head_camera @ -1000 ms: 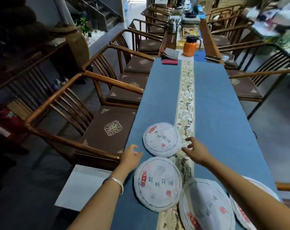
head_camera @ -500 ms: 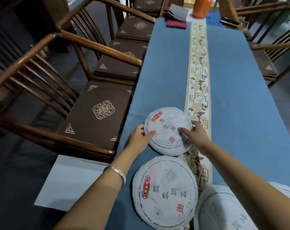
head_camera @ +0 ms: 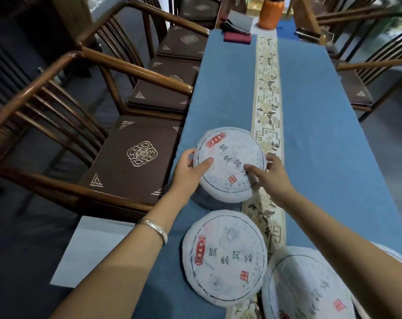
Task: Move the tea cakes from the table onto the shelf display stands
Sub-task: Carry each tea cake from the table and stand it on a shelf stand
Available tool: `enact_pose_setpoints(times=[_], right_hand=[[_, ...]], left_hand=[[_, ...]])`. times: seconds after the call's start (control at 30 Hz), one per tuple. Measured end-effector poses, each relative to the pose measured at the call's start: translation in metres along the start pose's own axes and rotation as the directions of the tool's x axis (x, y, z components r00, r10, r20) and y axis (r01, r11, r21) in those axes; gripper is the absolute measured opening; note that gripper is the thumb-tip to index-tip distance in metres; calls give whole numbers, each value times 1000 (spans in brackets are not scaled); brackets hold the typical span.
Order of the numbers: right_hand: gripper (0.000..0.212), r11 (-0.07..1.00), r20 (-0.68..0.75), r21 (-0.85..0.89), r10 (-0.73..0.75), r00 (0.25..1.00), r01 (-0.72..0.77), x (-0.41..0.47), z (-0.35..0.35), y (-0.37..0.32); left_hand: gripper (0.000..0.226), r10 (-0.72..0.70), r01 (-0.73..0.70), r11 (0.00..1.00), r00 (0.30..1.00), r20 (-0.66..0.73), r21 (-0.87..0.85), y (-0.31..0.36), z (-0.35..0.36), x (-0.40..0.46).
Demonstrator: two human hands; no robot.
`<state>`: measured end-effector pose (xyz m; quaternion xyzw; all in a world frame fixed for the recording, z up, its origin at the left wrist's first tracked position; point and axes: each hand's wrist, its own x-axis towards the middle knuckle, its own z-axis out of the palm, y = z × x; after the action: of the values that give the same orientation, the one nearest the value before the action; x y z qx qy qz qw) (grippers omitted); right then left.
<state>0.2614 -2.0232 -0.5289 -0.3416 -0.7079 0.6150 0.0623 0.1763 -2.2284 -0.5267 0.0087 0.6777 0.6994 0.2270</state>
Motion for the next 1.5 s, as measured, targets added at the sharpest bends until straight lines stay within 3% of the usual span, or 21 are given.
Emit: enact_pose_setpoints(times=[0.3, 0.7, 0.83, 1.03, 1.27, 1.37, 1.5], right_hand=[[57, 984, -90, 71, -158, 983, 165, -54, -62, -85], [59, 949, -362, 104, -242, 900, 297, -211, -244, -120], [56, 923, -482, 68, -301, 823, 378, -293, -321, -111], [57, 897, -624, -32, -363, 692, 441, -448, -456, -73], [70, 896, -787, -148, -363, 499, 419, -631, -598, -2], [96, 910, -878, -181, -321, 356, 374, -699, -650, 25], [94, 883, -920, -97, -256, 298, 460, -771, -695, 52]], left_hand=[[48, 143, -126, 982, 983, 116, -143, 96, 48, -45], [56, 297, -225, 949, 873, 388, -220, 167, 198, -174], [61, 366, -302, 930, 810, 457, -209, 178, 276, -249], [43, 450, -345, 893, 714, 537, -289, 171, 405, -399], [43, 325, -75, 931, 613, 720, -357, 128, 557, -584], [38, 305, -7, 937, 507, 806, -350, 116, 612, -653], [40, 293, 56, 942, 346, 891, -332, 104, 666, -740]])
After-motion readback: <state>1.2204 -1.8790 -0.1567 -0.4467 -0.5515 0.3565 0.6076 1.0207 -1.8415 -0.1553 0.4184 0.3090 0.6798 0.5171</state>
